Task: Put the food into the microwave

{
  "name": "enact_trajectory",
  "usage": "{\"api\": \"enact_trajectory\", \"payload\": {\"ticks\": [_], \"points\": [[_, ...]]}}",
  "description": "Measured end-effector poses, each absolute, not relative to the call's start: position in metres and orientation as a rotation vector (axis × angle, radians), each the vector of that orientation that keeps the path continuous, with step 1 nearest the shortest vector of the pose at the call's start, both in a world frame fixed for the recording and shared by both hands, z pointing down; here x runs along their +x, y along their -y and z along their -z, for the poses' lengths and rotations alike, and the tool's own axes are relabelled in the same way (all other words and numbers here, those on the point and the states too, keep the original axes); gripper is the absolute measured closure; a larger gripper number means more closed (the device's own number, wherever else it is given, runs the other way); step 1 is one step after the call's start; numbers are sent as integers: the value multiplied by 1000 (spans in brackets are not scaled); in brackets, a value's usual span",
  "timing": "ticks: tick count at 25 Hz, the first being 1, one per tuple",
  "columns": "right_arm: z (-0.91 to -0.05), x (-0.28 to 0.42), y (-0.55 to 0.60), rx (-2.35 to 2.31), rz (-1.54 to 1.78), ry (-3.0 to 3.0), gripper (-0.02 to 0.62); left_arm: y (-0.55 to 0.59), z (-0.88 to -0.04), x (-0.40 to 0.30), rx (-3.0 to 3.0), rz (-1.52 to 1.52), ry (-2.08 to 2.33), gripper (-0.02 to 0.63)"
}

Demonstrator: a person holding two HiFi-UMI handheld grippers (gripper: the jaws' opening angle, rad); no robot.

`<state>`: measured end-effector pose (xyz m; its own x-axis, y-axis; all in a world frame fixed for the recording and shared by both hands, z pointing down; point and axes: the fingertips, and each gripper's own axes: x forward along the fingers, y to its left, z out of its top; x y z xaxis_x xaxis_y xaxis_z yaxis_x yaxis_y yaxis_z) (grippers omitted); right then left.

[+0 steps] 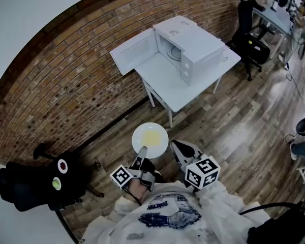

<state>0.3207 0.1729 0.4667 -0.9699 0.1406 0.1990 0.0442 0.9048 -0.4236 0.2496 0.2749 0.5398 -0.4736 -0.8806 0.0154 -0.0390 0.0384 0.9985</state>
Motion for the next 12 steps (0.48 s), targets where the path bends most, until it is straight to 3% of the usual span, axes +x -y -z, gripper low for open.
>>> {"api": "enact_trajectory", "payload": {"ticks": [12], "points": [[-483,245,-164,-89,-620,2804,581,-263,-553,170,949,1510,1590,581]]}}
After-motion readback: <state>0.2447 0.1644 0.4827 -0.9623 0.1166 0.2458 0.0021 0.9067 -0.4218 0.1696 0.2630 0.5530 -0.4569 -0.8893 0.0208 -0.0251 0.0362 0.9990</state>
